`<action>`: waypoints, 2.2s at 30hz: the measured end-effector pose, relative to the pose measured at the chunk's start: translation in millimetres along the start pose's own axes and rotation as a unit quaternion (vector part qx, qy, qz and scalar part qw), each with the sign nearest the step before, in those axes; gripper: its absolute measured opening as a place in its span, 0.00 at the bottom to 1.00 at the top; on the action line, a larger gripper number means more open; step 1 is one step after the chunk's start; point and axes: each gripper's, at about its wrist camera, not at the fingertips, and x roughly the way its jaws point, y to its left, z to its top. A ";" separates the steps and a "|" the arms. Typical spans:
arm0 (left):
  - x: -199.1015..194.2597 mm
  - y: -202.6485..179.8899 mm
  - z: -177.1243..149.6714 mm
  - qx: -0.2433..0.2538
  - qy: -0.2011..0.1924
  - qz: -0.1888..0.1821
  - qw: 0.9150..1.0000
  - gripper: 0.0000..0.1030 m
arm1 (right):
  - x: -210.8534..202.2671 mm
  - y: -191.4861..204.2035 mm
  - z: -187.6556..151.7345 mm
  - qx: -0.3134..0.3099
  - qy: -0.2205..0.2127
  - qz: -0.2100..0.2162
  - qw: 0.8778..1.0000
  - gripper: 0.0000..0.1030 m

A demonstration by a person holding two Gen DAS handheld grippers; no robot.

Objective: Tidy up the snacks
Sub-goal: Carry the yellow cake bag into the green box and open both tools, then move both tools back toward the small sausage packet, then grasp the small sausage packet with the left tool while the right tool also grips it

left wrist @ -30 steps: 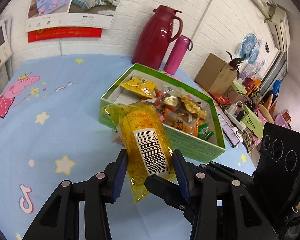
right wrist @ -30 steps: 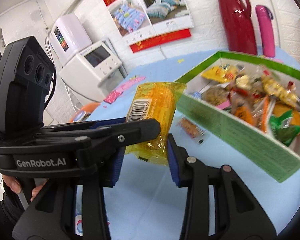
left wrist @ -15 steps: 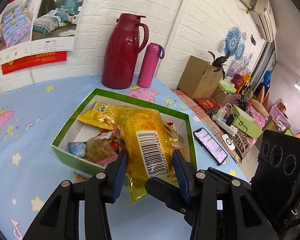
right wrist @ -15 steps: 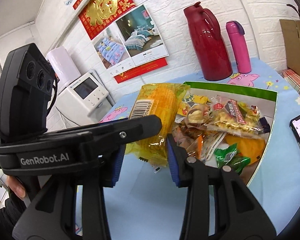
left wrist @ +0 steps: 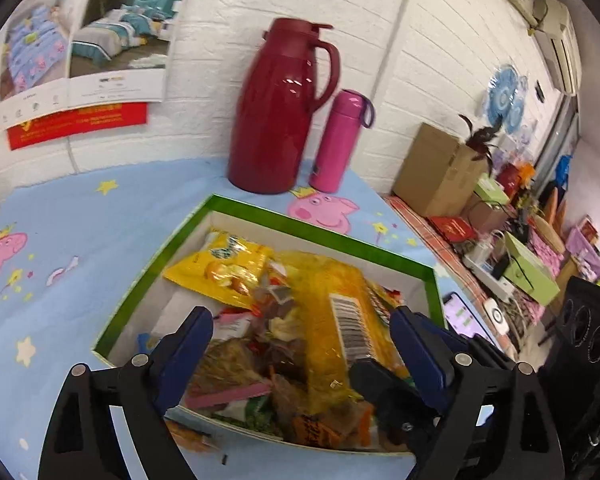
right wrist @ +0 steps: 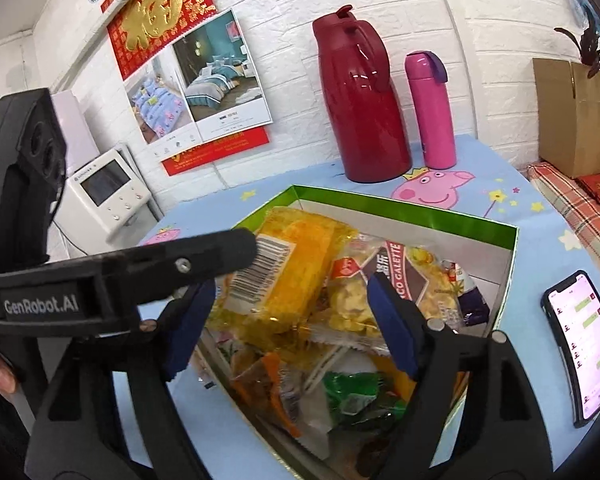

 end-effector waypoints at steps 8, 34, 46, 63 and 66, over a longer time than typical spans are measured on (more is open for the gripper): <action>-2.2 29.0 -11.5 -0.024 0.014 0.017 0.999 0.90 | 4.0 4.3 -3.0 -0.018 0.013 -0.009 1.000 0.78; -90.7 91.4 -80.0 -0.053 0.010 0.111 0.992 0.90 | -45.8 72.5 -63.0 -0.003 0.026 0.028 0.999 0.78; -48.0 93.0 -88.5 -0.015 0.043 0.073 0.996 0.79 | -15.2 71.8 -82.1 0.004 0.092 0.022 0.995 0.75; 18.1 76.5 -83.2 0.028 0.112 -0.016 0.993 0.39 | -4.5 54.2 -92.7 0.015 0.119 0.010 0.993 0.75; 2.9 76.7 -97.4 0.031 0.116 -0.023 0.993 0.39 | -5.3 54.1 -94.0 0.015 0.121 0.012 0.992 0.75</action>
